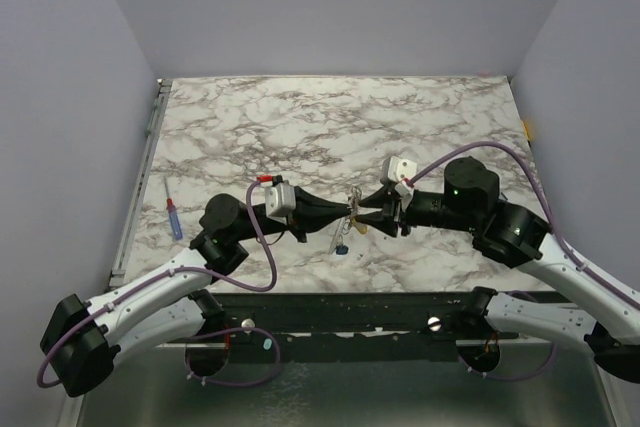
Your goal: Put the keys on the keyring
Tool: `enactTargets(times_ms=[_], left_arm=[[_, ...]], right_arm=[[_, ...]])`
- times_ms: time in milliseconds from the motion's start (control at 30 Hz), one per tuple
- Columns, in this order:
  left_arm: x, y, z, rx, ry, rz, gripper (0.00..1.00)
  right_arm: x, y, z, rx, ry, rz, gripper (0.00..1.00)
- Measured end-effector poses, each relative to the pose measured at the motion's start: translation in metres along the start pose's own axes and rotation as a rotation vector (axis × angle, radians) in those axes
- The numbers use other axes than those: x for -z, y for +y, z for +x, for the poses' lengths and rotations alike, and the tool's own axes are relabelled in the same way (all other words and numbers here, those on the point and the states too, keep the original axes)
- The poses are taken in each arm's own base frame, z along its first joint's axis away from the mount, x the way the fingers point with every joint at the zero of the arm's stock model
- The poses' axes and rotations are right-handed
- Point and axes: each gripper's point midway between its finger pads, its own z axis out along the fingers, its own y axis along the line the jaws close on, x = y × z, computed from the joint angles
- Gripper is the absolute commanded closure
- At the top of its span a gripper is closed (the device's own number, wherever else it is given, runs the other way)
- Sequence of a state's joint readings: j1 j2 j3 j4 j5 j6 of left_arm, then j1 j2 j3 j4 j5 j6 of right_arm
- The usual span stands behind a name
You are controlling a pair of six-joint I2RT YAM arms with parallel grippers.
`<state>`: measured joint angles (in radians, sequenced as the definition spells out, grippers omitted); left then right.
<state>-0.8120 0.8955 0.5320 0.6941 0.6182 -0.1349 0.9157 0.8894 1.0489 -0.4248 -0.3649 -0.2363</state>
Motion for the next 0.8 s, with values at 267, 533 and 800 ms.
enactTargets(times_ms=[267, 533, 800], left_arm=[[0.001, -0.001, -0.002, -0.003, -0.006, 0.001, 1.00], [0.002, -0.001, -0.001, 0.000, -0.004, 0.001, 1.00], [0.002, -0.002, -0.002, -0.001, -0.006, 0.000, 1.00]], right_arm=[[-0.002, -0.001, 0.002, 0.008, 0.006, 0.000, 0.71], [-0.006, -0.003, 0.003, 0.024, 0.008, -0.002, 0.76], [-0.012, 0.000, 0.008, 0.017, 0.023, -0.031, 0.81]])
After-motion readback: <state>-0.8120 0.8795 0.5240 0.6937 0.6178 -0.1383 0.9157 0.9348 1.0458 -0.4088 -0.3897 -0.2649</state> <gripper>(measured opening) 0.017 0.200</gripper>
